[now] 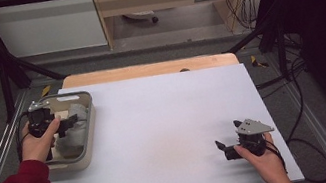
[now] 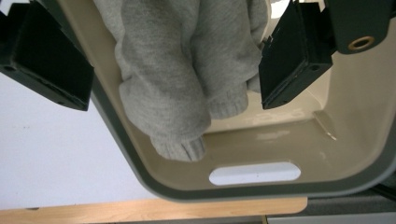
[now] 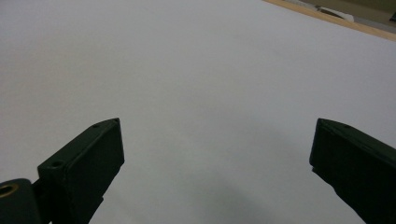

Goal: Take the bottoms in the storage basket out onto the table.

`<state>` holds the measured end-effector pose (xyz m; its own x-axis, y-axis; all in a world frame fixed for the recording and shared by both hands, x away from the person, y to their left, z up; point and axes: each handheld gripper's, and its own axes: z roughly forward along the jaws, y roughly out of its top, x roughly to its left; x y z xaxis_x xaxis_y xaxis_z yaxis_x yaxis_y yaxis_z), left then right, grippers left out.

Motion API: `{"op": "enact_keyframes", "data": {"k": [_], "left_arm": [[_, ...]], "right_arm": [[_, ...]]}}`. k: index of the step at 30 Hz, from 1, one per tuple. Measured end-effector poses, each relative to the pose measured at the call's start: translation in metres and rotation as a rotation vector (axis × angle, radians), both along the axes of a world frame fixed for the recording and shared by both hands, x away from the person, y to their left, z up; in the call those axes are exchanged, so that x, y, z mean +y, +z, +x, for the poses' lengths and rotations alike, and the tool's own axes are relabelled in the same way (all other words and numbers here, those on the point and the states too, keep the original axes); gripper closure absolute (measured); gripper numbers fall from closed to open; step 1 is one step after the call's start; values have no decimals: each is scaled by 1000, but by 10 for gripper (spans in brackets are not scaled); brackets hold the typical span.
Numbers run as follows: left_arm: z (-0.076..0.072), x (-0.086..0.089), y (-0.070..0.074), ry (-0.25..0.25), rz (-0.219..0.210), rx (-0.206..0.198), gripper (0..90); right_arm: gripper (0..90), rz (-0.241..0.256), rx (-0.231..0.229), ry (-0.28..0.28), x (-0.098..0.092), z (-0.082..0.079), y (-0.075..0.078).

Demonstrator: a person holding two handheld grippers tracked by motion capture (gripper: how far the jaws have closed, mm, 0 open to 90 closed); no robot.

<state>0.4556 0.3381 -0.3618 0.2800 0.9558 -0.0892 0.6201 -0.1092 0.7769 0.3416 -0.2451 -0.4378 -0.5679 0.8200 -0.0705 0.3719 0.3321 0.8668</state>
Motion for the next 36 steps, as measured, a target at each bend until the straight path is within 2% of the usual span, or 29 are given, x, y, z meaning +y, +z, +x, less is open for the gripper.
{"op": "enact_keyframes", "data": {"k": [5,6,8,16,19,21,24,27,29,30,31,32,36], "left_arm": [[1,-2,-10,-7,15,27,107],[2,-1,-12,-1,5,38,110],[2,-1,-12,4,3,33,113],[10,1,-19,13,5,56,114],[13,1,-22,7,6,75,119],[16,-1,-32,-22,27,110,112],[17,0,-39,-24,39,127,64],[19,2,-41,-14,25,144,47],[21,2,-43,-2,-1,178,41],[21,2,-43,-2,-1,178,43],[23,4,-46,0,-21,210,39],[24,4,-47,2,-31,219,32],[27,5,-48,-9,-57,252,87]], "right_arm": [[33,0,6,5,1,0,0],[33,1,6,5,1,0,0],[33,1,7,5,1,0,0],[32,-2,12,13,1,0,0],[32,-4,15,17,2,0,-1],[32,-5,17,18,2,0,-1],[32,-4,19,23,2,0,-1],[32,-6,22,27,2,0,-1],[32,-9,24,29,3,0,-2],[32,-9,24,29,3,0,-2],[32,-13,26,33,3,0,-2],[32,-11,27,31,3,0,-2],[32,-16,26,35,4,0,-2]]}}
